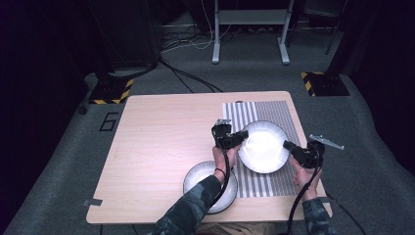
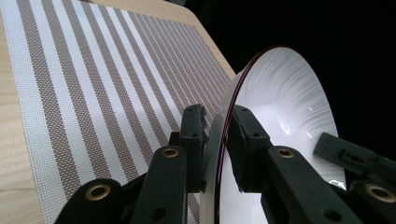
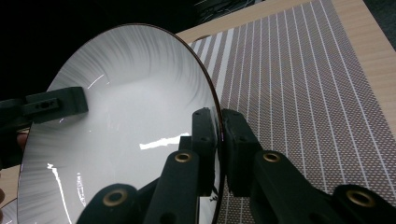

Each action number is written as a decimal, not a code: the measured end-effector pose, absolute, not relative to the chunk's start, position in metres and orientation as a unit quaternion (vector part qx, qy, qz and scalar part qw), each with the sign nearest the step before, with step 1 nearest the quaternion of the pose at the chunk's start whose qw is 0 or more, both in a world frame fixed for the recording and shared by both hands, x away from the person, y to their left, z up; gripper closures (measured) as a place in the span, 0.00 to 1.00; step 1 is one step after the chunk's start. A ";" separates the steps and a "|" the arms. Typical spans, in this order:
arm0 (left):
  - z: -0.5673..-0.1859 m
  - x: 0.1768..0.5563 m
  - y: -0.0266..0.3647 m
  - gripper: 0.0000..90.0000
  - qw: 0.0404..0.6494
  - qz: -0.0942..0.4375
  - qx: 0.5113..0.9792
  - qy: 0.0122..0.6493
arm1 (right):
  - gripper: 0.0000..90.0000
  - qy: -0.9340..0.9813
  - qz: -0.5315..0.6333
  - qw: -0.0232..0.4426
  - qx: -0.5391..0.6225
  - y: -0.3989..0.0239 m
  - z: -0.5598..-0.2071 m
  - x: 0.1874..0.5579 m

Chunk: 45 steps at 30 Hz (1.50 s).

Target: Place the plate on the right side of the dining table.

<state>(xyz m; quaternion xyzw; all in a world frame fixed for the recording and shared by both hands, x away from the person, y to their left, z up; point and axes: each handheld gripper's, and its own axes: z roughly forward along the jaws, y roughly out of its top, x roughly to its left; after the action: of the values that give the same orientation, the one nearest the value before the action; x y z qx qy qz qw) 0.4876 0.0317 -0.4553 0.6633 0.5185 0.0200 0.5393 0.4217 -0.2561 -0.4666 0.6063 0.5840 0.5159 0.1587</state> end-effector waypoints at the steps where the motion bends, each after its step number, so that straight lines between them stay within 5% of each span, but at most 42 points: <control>1: -0.456 0.488 0.031 0.85 0.539 0.017 0.661 0.522 | 0.94 0.585 0.515 0.158 0.607 -0.257 -0.467 0.422; 45: -0.489 0.519 0.010 0.84 0.511 -0.001 0.633 0.582 | 0.94 0.583 0.491 0.131 0.634 -0.274 -0.490 0.461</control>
<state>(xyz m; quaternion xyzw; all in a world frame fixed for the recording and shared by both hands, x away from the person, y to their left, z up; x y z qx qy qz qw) 0.5187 0.0096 -0.4889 0.6329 0.5819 -0.0005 0.5107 0.4610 -0.2735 -0.4899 0.6345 0.5827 0.4907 0.1309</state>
